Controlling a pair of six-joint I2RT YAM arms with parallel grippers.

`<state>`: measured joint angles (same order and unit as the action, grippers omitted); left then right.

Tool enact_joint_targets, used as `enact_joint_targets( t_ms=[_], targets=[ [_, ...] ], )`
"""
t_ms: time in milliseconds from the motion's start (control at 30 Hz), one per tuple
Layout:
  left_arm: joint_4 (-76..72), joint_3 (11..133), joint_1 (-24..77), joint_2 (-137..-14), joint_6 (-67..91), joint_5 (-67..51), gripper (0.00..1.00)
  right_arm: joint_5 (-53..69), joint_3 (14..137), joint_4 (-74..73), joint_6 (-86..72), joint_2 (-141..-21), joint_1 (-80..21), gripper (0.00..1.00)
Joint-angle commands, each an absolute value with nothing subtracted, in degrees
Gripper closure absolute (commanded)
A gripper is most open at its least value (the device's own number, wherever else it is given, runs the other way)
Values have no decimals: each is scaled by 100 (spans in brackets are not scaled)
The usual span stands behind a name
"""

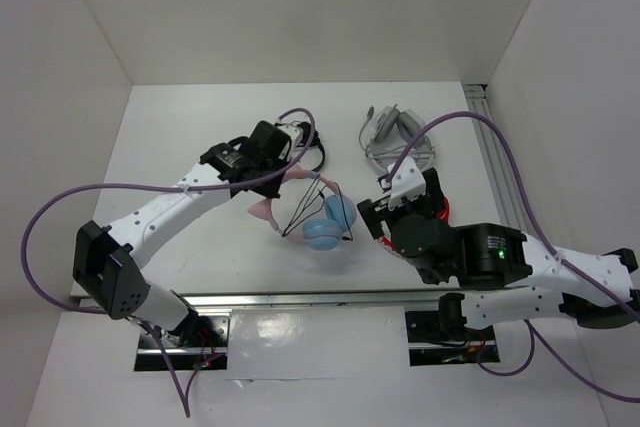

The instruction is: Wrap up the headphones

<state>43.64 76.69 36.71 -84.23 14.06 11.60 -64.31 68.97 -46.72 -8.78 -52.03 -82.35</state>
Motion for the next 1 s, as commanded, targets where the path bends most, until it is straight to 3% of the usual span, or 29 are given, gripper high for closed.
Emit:
enact_joint_targets(
  t_ms=[0, 600, 967],
  targets=[
    [3797, 7646, 3656, -8437, 1845, 1159, 100, -6469, 6829, -4579, -1046, -5045, -8218, 7],
    [1301, 4958, 3726, -8033, 4374, 2443, 100, -6170, 6478, -4271, -958, -4913, -8218, 7],
    [1872, 4992, 4263, -9069, 6038, 3156, 100, -6170, 6487, -4272, -1011, -5019, -8218, 7]
  ],
)
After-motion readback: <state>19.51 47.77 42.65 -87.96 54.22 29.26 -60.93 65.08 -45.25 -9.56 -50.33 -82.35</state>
